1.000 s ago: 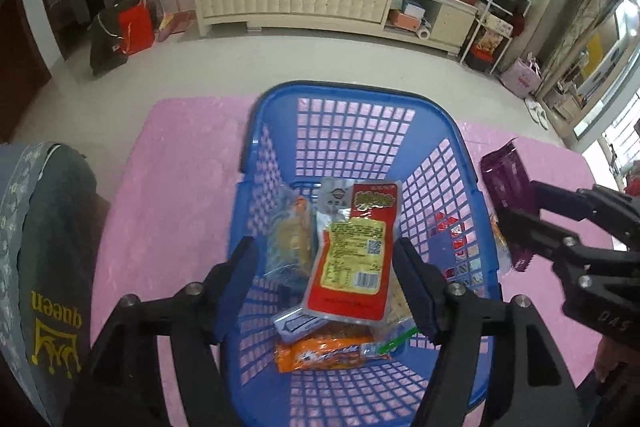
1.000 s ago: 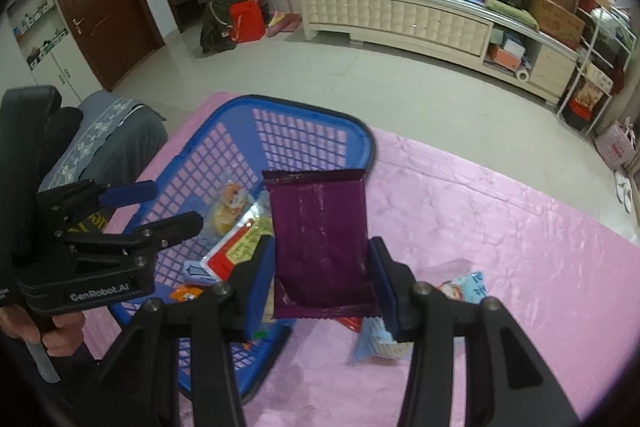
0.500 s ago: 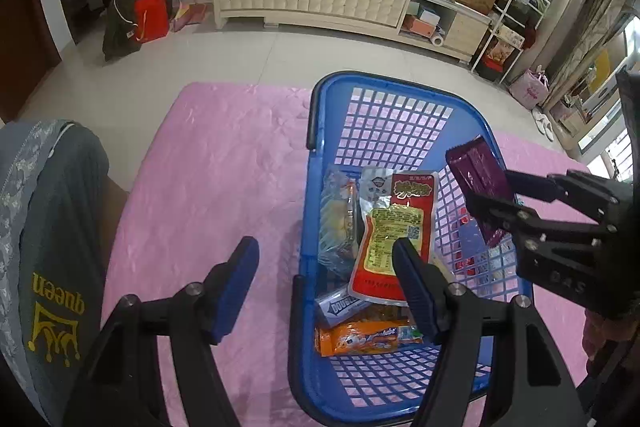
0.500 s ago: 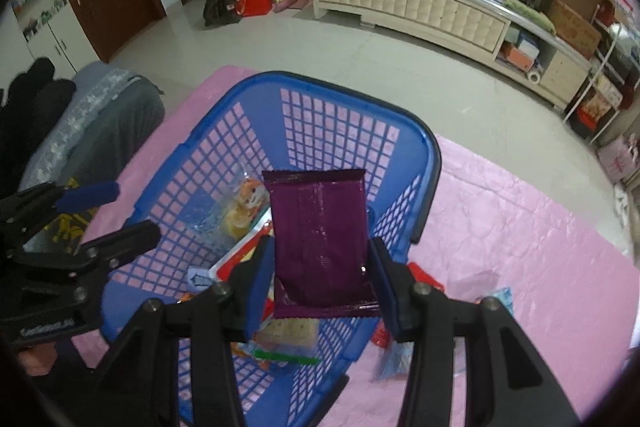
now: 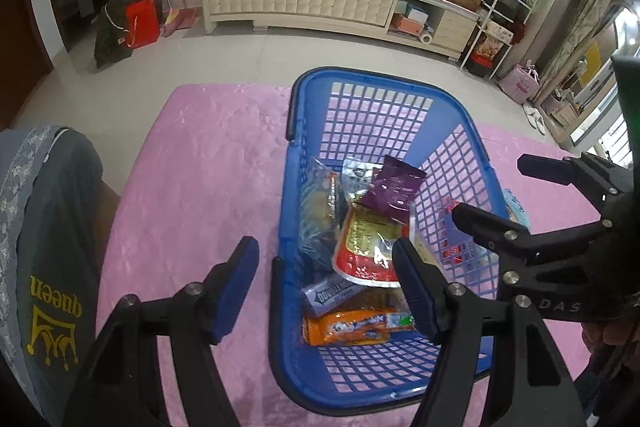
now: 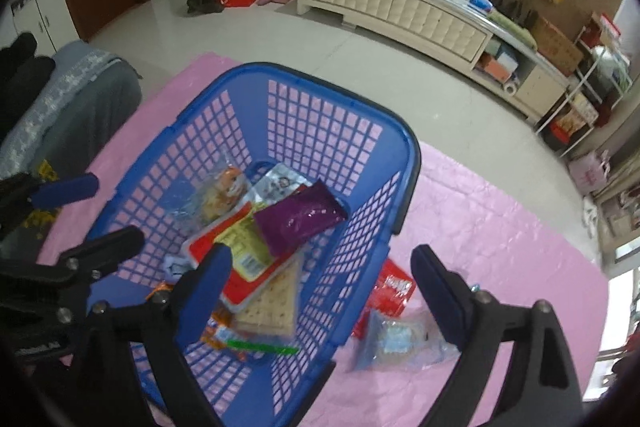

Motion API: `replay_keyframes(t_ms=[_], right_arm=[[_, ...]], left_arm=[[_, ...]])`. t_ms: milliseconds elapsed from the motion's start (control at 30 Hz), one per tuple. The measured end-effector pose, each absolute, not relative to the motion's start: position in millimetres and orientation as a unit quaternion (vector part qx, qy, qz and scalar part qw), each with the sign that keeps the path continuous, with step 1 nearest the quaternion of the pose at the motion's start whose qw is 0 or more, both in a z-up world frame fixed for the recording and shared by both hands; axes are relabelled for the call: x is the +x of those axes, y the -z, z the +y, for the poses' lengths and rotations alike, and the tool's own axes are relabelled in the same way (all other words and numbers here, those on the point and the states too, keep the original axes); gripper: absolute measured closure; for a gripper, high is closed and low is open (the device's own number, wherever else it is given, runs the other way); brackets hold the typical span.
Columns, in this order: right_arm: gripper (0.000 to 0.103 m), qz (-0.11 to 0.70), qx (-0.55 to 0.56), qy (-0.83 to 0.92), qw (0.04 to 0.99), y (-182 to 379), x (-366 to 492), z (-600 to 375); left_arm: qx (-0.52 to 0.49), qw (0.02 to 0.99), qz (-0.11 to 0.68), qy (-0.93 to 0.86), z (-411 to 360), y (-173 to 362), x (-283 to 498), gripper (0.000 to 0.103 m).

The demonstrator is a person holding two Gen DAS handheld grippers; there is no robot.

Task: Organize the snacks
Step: 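Open the right gripper to drop the purple bag into the basket, then move both grippers from the basket to the remaining snacks on the table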

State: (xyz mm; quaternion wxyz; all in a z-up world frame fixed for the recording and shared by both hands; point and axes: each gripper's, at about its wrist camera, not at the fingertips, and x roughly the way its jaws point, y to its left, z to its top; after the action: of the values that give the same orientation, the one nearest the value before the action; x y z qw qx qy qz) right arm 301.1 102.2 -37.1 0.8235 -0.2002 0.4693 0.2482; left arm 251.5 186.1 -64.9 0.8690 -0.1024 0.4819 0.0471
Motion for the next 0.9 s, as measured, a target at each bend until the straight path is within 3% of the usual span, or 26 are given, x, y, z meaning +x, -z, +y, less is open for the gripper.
replay_keyframes(t_ms=[667,900], right_arm=[[0.010,0.459,-0.107,-0.230,0.851,-17,268,-13],[0.010,0.457,-0.086,-0.210,0.860,-21,265,-61]], left_arm=[[-0.053,0.881,0.469,-0.006,94,26,232,0.036],[-0.032,0.882,0.470,0.019,47,25,237,0.031]])
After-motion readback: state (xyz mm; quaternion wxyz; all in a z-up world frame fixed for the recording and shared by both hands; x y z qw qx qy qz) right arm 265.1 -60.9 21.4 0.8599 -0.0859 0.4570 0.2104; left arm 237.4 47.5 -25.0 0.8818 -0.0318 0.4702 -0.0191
